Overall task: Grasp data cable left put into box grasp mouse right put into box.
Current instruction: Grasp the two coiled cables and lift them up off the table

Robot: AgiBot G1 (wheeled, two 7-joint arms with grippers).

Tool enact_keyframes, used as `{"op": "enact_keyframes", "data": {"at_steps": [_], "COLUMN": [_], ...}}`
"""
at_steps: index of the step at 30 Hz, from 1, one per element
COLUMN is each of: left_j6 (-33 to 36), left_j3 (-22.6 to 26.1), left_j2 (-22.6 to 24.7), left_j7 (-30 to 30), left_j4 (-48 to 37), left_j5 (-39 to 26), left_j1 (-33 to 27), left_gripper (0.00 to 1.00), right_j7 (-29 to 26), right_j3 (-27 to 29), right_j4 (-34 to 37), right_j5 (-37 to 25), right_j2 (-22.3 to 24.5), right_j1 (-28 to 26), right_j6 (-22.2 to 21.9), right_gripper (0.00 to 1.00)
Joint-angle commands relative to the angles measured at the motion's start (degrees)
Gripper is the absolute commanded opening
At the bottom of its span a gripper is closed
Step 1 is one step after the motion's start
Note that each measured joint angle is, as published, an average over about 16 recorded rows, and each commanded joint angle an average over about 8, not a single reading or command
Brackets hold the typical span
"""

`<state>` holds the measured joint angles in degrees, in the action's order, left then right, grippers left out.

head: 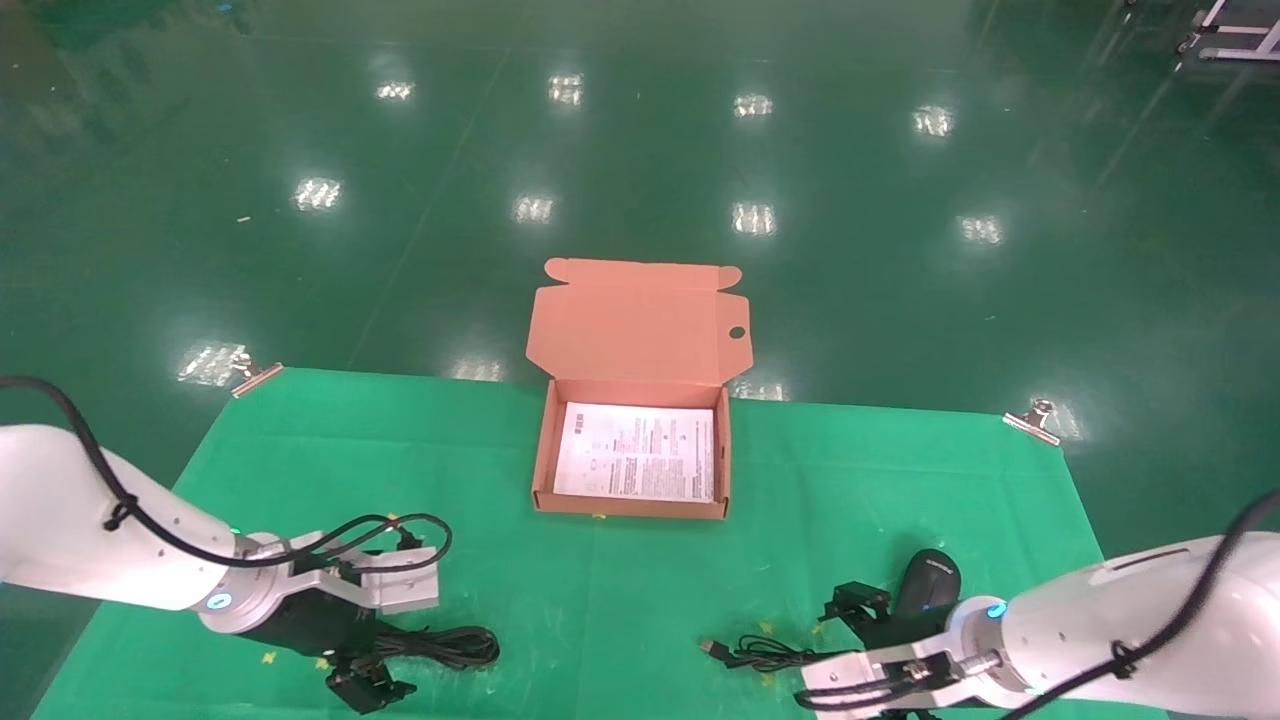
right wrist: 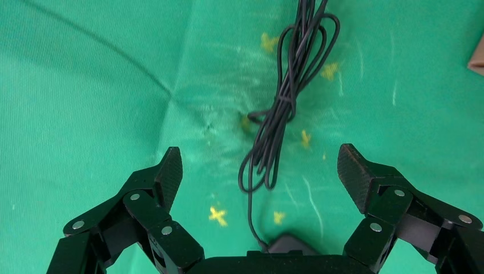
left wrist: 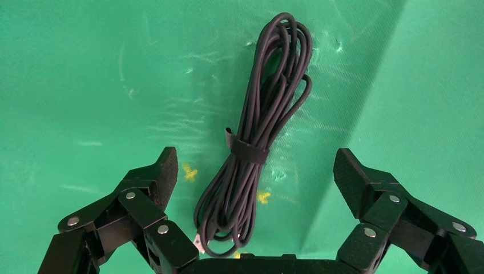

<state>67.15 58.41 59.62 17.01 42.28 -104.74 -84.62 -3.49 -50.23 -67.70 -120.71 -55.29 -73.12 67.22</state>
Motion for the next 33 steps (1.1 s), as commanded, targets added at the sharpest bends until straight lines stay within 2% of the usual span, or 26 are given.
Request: {"op": "enact_keyframes", "data": {"at_steps": [1,6,7,8,14,15,16,33], "left_j6": [-0.6,-1.9,-2.1,-2.4,-3.3,-3.3,-3.4,-3.1], "left_j3": [-0.3,-1.0,-1.1,-1.2,-1.5,-1.5,-1.6,-1.4], "left_j2": [0.8,2.4,2.6,2.8,3.7,3.8,3.9,3.4], "left_j7": [-1.3,-4.6,-5.2,-5.6,-7.8,-7.9,-8.0,-7.3], "left_j4": [-2.7,-8.4,-9.2,-9.9,-13.3,-13.5,-13.8,-12.3], "left_j5": [0.6,2.1,2.3,2.5,3.1,3.2,3.3,3.0], "left_j1": [0.1,0.2,0.3,0.3,0.4,0.5,0.5,0.4], "left_gripper": [1.00,1.00,0.98,0.88,0.13,0.03,0.00,0.00], "right_j7": [0.1,0.3,0.3,0.2,0.2,0.2,0.2,0.2], "right_j3": [0.0,0.1,0.1,0.1,0.0,0.0,0.0,0.1], "right_j4": [1.7,6.2,6.9,7.5,10.4,10.7,10.9,9.7], "right_j5": [0.1,0.4,0.3,0.3,-0.1,-0.2,-0.2,-0.1], "right_j2": [-1.0,-3.1,-3.5,-3.7,-5.0,-5.1,-5.2,-4.7], "right_j1": [-0.3,-0.7,-0.8,-0.8,-0.9,-0.8,-0.8,-0.9], "right_j6": [-0.3,-1.4,-1.7,-1.9,-3.2,-3.3,-3.5,-2.9], "right_gripper": [1.00,0.99,0.89,0.77,0.03,0.00,0.00,0.00]}}
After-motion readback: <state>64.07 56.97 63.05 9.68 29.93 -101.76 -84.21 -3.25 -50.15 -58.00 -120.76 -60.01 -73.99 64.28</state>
